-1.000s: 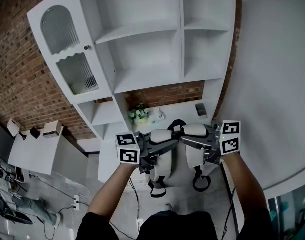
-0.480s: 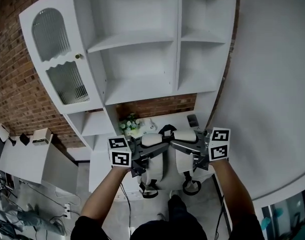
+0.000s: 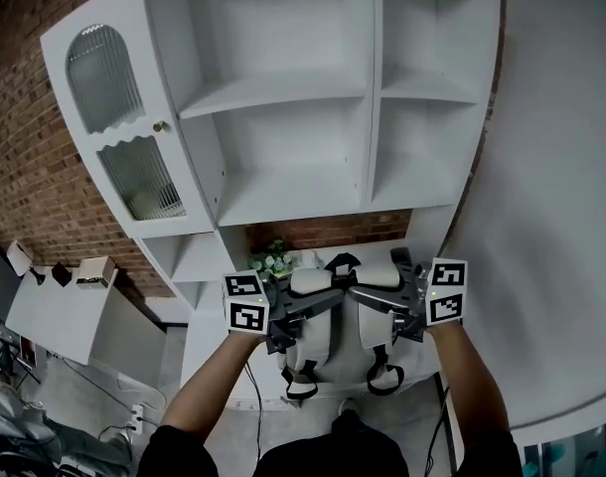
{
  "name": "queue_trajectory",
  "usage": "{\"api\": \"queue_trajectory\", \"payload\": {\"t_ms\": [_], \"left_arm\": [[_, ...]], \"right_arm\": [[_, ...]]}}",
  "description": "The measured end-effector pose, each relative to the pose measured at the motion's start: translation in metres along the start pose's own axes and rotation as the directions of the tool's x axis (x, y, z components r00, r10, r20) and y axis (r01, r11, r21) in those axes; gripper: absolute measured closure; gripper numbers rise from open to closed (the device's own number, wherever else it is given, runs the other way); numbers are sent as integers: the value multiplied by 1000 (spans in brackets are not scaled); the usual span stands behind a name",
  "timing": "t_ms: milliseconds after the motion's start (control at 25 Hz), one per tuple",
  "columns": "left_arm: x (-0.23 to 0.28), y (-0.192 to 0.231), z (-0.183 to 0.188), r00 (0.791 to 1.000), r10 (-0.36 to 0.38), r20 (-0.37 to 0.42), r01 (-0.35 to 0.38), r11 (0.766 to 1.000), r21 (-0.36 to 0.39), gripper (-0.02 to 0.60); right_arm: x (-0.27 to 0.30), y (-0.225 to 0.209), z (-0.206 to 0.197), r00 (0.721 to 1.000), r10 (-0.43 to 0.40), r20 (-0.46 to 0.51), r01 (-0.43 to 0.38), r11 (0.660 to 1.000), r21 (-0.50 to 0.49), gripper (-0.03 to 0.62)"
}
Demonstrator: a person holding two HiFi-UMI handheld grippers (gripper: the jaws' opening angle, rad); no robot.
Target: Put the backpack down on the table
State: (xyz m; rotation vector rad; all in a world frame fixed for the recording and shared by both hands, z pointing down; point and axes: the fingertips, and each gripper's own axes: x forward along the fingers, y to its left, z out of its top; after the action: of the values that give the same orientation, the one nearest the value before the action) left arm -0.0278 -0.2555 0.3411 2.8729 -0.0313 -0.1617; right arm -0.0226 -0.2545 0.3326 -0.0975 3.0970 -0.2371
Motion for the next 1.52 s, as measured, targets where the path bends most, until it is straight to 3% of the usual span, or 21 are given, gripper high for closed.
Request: {"api": "queue_trajectory", "payload": {"t_ms": [280, 440, 680, 880, 1200, 1520], "left_arm": [[8, 51, 5, 1000, 18, 3, -18, 1000, -11, 531], [14, 70, 9, 999, 20, -31, -19, 999, 27, 531], [22, 106, 17, 999, 31, -15, -30, 998, 56, 531], [21, 140, -19, 1000, 19, -25, -20, 998, -56, 531], [19, 164, -33, 999, 45, 13, -43, 996, -78, 531], [18, 179, -57, 995, 97, 30, -92, 988, -124, 531]], "right_arm": [[-2, -53, -1, 1000, -3, -7, 2, 1000, -29, 553], [-6, -77, 5, 1000, 11, -18, -11, 999, -37, 553], [-10, -113, 10, 1000, 25, -1, -25, 999, -30, 553], [-14, -140, -32, 999, 29, -32, -28, 998, 56, 553], [-15, -162, -47, 997, 70, 24, -72, 991, 114, 551], [-16, -170, -83, 998, 59, -23, -55, 987, 149, 551]]}}
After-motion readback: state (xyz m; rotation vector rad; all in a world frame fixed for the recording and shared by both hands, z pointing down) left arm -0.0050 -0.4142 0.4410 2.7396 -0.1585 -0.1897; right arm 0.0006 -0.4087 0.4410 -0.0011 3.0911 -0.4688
